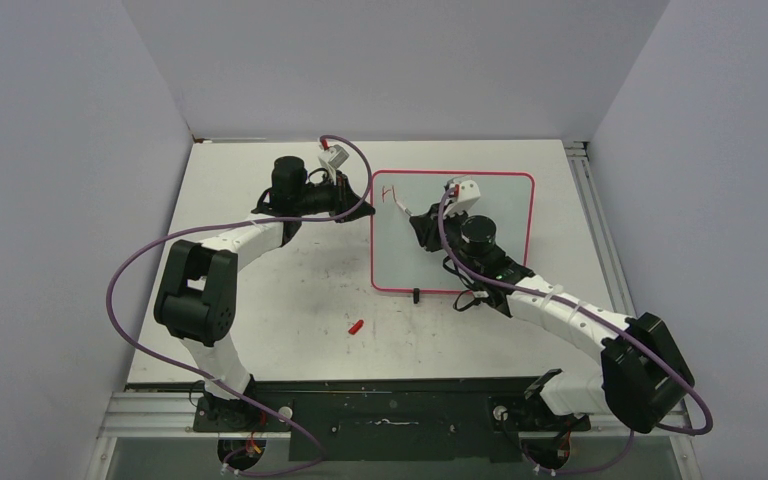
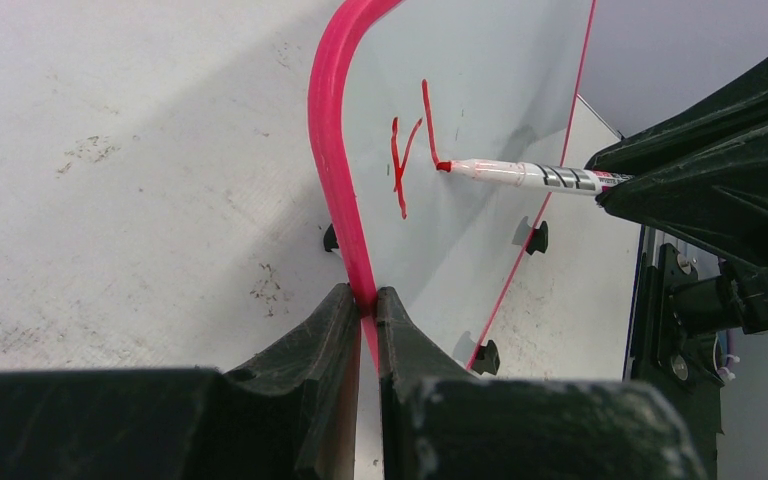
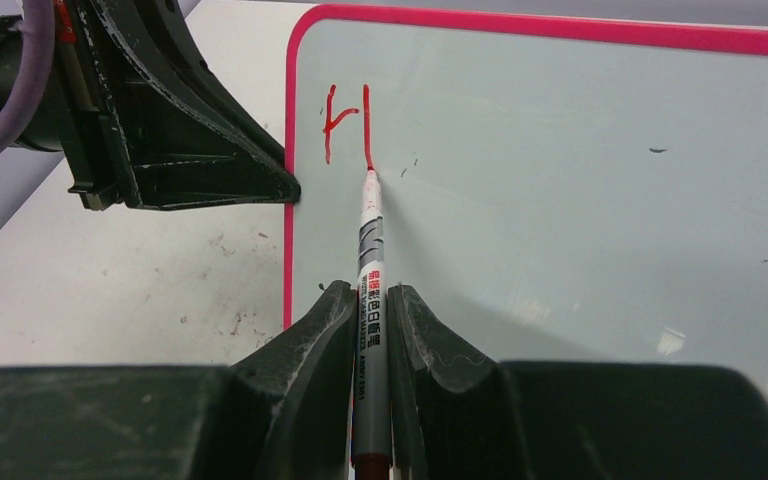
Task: Write a sentence on the whiteboard
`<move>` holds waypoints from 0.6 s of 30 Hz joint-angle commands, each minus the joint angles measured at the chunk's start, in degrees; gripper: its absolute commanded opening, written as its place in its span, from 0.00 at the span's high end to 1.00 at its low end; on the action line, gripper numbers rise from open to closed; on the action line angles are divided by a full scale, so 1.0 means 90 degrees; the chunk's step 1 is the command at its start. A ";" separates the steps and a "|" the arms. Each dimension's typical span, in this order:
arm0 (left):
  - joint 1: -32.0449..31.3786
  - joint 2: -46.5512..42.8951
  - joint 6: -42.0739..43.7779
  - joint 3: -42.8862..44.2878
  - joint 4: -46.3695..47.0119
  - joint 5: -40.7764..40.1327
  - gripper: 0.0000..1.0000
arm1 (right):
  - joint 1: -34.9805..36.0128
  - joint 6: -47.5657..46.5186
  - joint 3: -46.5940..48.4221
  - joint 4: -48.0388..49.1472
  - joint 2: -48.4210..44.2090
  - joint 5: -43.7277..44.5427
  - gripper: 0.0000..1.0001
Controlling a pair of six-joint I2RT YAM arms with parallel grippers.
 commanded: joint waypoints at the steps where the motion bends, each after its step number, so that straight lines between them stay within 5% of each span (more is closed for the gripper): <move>1: 0.0030 -0.0339 0.0094 0.0030 0.0125 0.0130 1.00 | 0.0013 -0.0020 -0.0095 -0.0037 -0.0236 0.0077 0.95; 18: 0.0079 -0.0344 0.0083 0.0019 0.0155 0.0178 1.00 | 0.0009 -0.0116 0.0323 -0.0561 -0.0836 -0.0274 0.95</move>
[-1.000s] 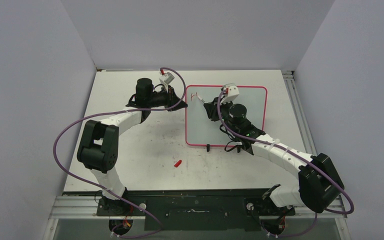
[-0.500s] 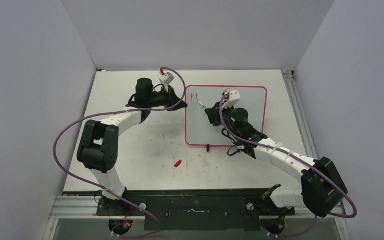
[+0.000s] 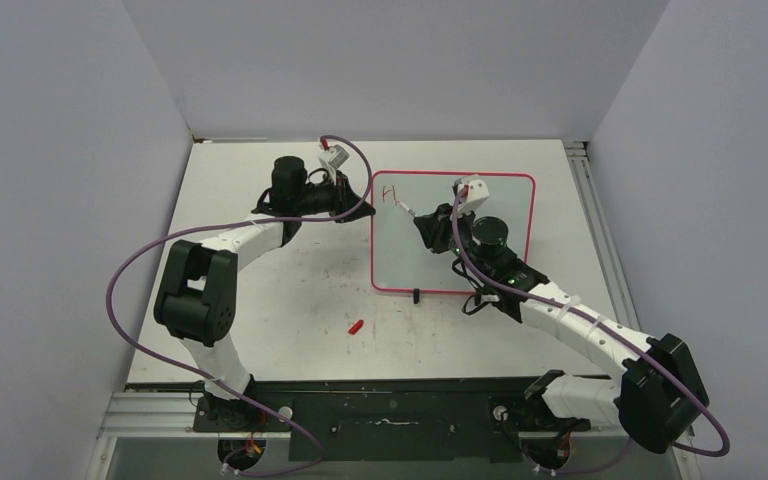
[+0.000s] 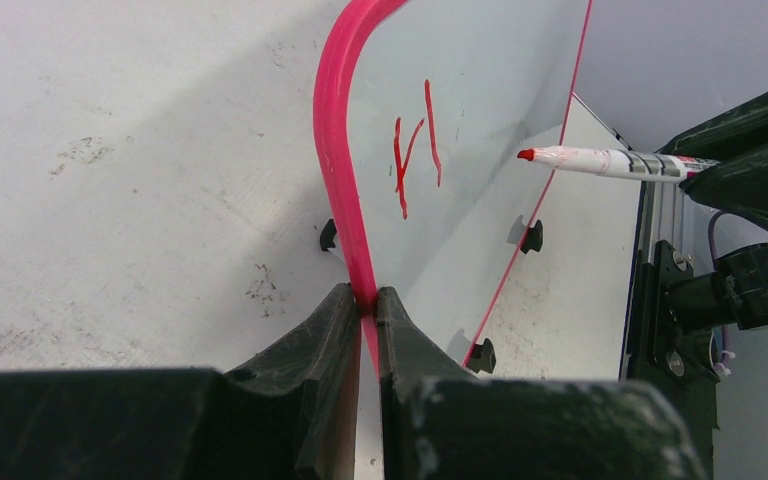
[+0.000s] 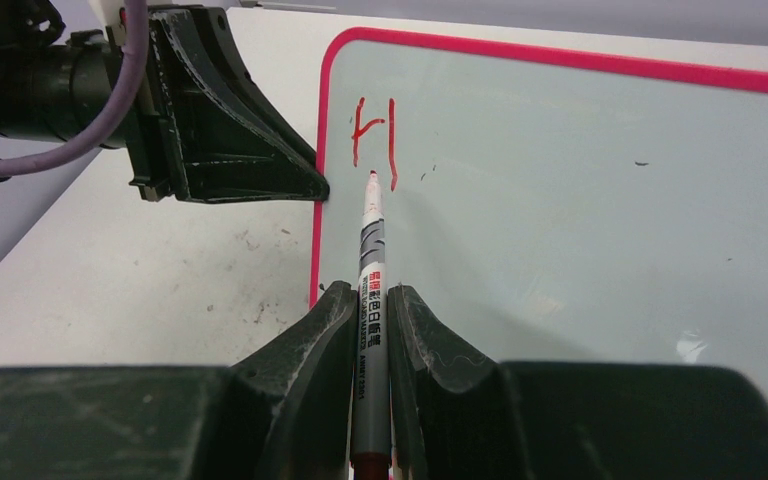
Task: Write a sentence on the whiteboard
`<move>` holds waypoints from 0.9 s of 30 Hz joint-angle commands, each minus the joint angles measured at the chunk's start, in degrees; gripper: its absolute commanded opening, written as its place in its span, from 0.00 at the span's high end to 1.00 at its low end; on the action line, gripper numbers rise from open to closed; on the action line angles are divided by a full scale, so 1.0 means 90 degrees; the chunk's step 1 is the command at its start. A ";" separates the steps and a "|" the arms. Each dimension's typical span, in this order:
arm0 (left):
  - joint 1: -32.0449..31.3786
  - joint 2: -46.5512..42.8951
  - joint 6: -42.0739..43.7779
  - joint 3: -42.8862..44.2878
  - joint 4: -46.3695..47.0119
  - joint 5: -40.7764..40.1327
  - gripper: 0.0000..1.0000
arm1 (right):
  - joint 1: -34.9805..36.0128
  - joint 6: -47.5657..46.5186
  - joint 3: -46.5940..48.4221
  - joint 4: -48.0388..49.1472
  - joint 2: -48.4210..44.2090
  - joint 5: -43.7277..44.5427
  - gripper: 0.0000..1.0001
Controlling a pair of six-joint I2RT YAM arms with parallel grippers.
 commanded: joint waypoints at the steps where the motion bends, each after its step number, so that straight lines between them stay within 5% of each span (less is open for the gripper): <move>1: 0.0079 -0.0356 0.0100 0.0020 0.0142 0.0118 1.00 | -0.0052 -0.0122 0.0309 0.0045 -0.0118 -0.0071 0.95; 27: 0.0079 -0.0398 0.0253 0.0008 0.0030 0.0073 1.00 | -0.0341 -0.0218 0.0339 0.0620 0.0273 -0.0066 0.95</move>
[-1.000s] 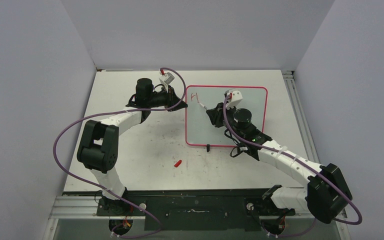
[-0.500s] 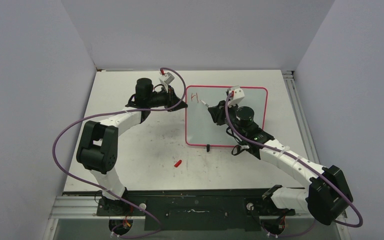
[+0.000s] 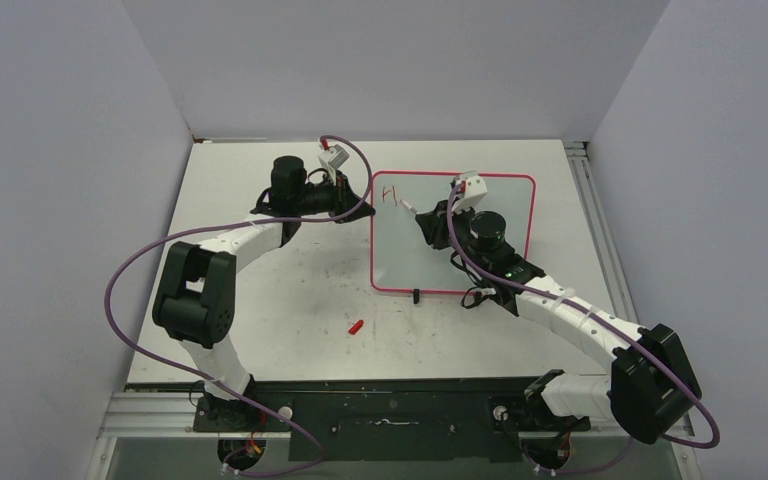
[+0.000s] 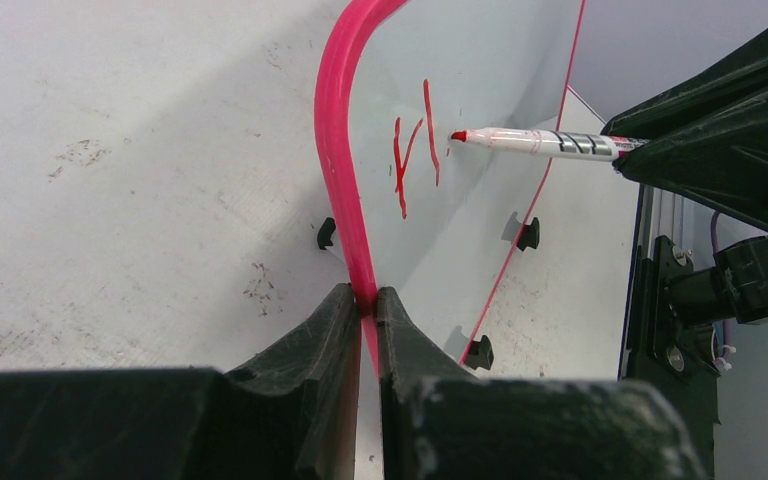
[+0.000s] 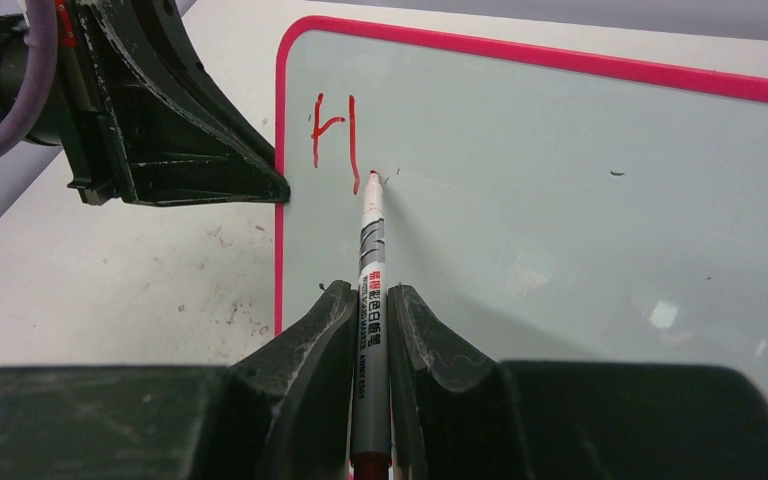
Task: Write a sentence on the whiteboard
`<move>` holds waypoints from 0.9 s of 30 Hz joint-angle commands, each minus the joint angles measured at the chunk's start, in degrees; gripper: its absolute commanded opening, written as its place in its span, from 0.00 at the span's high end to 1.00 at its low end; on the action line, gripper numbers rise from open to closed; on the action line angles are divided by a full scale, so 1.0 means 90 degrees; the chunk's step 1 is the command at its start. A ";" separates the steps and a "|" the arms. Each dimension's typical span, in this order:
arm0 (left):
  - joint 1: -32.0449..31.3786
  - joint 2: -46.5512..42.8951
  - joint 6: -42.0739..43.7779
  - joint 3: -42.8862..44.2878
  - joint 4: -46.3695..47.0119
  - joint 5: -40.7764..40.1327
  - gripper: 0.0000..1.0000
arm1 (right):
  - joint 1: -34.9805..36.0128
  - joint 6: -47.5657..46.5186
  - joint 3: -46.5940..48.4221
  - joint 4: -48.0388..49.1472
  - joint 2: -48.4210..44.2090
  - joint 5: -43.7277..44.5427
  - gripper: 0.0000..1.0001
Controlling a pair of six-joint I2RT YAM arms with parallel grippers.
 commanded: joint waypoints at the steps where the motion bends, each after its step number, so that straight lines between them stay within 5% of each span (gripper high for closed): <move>1: 0.0079 -0.0318 0.0163 0.0020 0.0106 0.0044 1.00 | -0.0065 -0.0071 0.0241 0.0536 -0.0058 0.0107 0.95; 27: 0.0079 -0.0342 0.0163 0.0032 0.0107 0.0049 1.00 | -0.0075 -0.0162 0.0094 0.0268 0.0102 -0.0107 0.95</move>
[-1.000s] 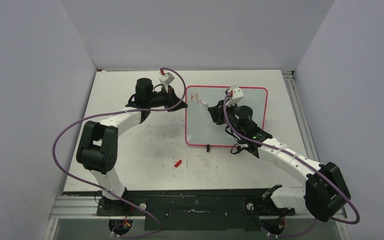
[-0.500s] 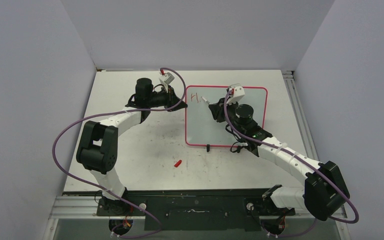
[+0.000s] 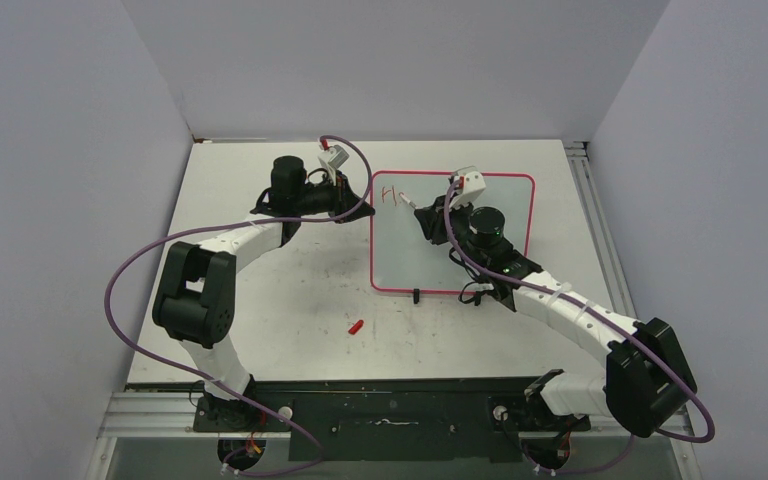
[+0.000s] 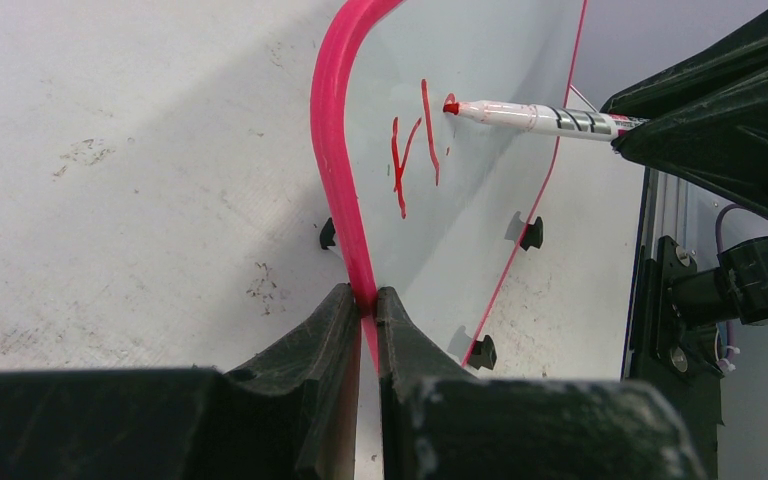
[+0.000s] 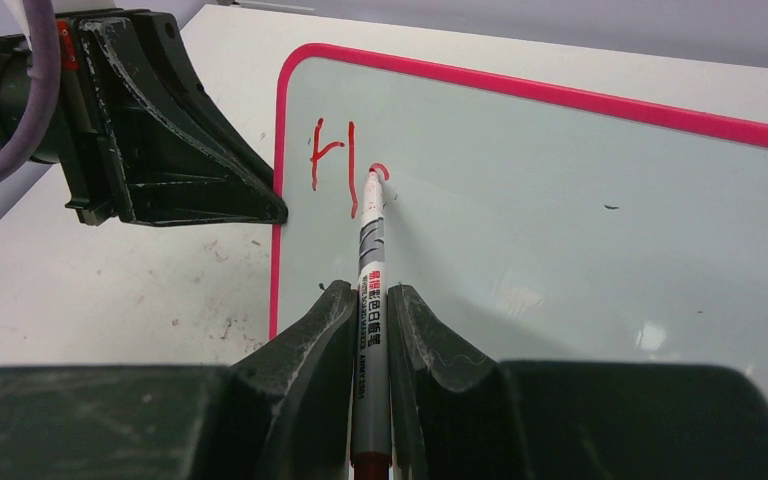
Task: Write a sentence on the whiteboard
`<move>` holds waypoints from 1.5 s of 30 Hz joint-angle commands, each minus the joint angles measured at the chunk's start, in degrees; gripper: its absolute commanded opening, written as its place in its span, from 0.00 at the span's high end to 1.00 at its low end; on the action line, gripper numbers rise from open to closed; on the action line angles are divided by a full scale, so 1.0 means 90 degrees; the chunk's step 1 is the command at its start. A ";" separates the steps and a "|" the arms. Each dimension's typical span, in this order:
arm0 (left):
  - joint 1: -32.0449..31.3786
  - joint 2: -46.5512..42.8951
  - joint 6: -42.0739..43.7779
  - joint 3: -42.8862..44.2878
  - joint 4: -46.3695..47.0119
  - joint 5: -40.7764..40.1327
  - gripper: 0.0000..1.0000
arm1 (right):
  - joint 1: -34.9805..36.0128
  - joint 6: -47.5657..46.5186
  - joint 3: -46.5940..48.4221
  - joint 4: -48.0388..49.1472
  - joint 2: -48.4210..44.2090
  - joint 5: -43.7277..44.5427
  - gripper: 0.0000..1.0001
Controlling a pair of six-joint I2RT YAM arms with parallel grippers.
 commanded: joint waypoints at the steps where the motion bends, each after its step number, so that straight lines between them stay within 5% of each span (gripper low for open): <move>1: 0.0079 -0.0342 0.0136 0.0035 0.0121 0.0072 1.00 | -0.0019 -0.0026 -0.0096 0.0092 -0.0137 -0.0034 0.95; 45: 0.0079 -0.0376 0.0117 0.0030 0.0148 0.0085 1.00 | -0.0007 -0.0196 0.0185 0.0090 -0.0232 0.0416 0.95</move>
